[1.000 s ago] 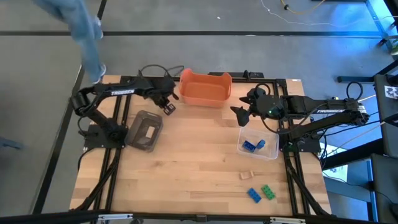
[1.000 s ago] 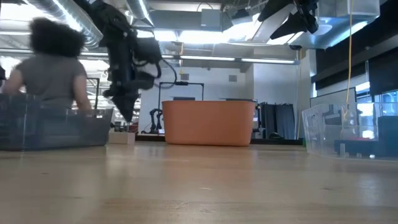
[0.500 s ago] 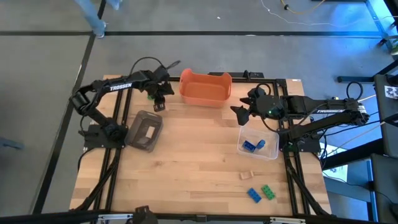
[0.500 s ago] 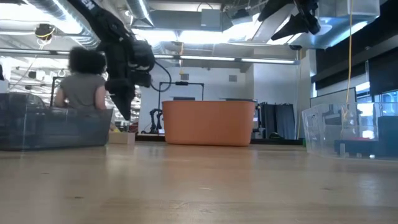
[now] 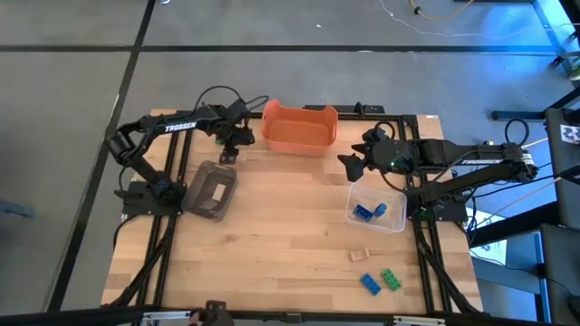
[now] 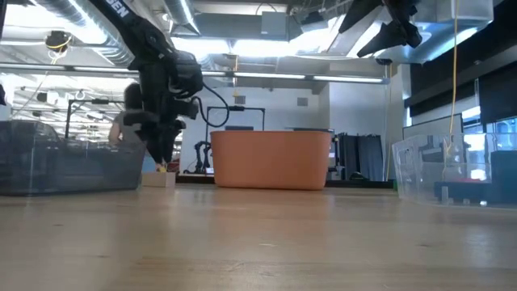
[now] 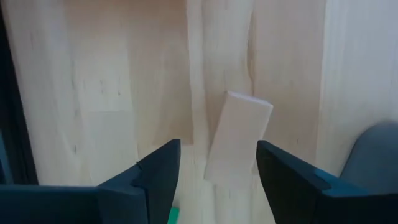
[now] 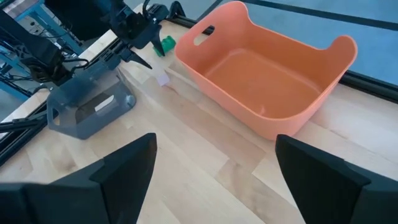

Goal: Sort & place blocks by color
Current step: Put the top brown block into the black bin

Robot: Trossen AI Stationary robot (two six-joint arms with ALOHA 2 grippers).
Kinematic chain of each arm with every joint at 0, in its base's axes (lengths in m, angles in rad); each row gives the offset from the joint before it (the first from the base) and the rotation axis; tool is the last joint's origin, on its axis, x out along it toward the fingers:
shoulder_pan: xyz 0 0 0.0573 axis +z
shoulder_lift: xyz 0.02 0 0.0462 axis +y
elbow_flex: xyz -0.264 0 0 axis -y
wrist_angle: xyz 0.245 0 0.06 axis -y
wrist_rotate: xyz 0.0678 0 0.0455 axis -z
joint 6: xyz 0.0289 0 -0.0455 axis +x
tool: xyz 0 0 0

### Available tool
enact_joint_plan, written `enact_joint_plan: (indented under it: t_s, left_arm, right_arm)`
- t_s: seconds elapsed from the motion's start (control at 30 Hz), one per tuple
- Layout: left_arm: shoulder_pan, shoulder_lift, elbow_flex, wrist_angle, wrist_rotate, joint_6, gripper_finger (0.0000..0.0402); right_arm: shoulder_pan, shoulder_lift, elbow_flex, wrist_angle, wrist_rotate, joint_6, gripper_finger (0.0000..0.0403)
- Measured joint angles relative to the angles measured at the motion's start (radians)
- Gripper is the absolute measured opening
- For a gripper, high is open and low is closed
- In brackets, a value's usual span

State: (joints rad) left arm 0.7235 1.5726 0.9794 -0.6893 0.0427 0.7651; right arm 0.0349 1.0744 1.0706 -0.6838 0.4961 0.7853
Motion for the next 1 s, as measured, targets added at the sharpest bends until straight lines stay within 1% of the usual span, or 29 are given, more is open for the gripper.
enact_joint_plan:
  t_s: [0.23, 0.4, 0.53, 0.83, 0.93, 1.0]
  left_arm:
    - [0.001, 0.0, 0.0, -0.01, 0.005, 0.064, 0.0205]
    - [0.0, 0.0, 0.0, -0.05, 0.051, 0.094, 0.0203]
    - [0.001, 0.0, 0.0, -0.064, 0.054, 0.108, 0.0204]
    - [-0.018, 0.044, 0.0, -0.057, 0.005, 0.175, 0.0202]
    - [-0.032, 0.051, 0.0, -0.02, -0.018, 0.183, 0.0202]
    - [-0.033, 0.052, 0.0, -0.027, -0.021, 0.199, 0.0202]
  right_arm:
    - [0.0, 0.0, 0.0, 0.001, 0.0, 0.0, 0.0329]
    - [0.0, 0.0, 0.0, 0.001, -0.001, 0.0, 0.0329]
    - [0.0, 0.0, 0.0, 0.001, -0.002, 0.0, 0.0329]
    - [0.0, 0.0, 0.0, 0.002, -0.003, 0.021, 0.0329]
    - [0.0, 0.0, 0.0, 0.002, -0.003, 0.021, 0.0329]
    - [0.0, 0.0, 0.0, 0.002, -0.003, 0.021, 0.0329]
